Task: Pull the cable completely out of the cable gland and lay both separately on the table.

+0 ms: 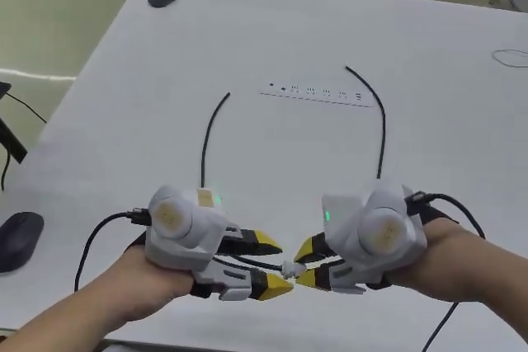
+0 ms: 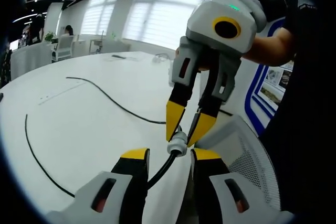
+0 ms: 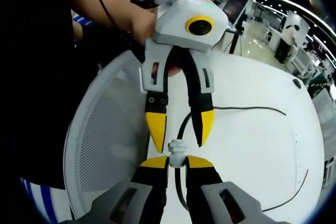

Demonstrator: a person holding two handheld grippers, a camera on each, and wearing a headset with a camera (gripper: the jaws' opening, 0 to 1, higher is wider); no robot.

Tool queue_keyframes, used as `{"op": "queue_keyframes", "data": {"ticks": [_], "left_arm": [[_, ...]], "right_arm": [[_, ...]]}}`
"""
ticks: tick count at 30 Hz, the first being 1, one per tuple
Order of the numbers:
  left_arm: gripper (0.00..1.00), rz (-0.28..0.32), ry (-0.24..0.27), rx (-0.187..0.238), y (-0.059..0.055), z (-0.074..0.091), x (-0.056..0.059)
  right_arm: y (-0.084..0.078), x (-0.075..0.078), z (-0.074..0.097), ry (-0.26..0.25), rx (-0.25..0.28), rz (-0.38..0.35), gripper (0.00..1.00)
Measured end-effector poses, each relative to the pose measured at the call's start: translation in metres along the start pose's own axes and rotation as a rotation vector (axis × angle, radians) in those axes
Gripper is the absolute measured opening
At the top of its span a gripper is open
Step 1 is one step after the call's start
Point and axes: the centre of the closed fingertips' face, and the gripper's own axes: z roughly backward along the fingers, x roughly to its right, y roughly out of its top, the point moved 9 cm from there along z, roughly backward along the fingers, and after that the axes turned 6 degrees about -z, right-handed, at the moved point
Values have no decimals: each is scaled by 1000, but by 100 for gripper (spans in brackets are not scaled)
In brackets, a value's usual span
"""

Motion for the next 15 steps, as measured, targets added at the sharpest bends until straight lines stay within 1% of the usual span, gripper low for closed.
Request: {"op": "queue_keyframes", "data": {"ticks": [1, 3, 5, 10, 13, 15], "left_arm": [[27, 4, -10, -4, 0, 0, 1], [24, -2, -13, -6, 0, -1, 1], [24, 3, -17, -2, 0, -1, 2], [19, 4, -32, 4, 1, -3, 3], [16, -4, -55, 4, 1, -5, 5], [16, -6, -53, 2, 1, -5, 6]], "right_arm": [[-1, 0, 0, 0, -2, 0, 7], [-2, 0, 0, 0, -6, 4, 7], [-2, -1, 0, 1, -6, 6, 7], [-3, -1, 0, 1, -6, 16, 7], [-4, -1, 0, 1, -7, 20, 7], [-4, -2, 0, 1, -8, 28, 7]]}}
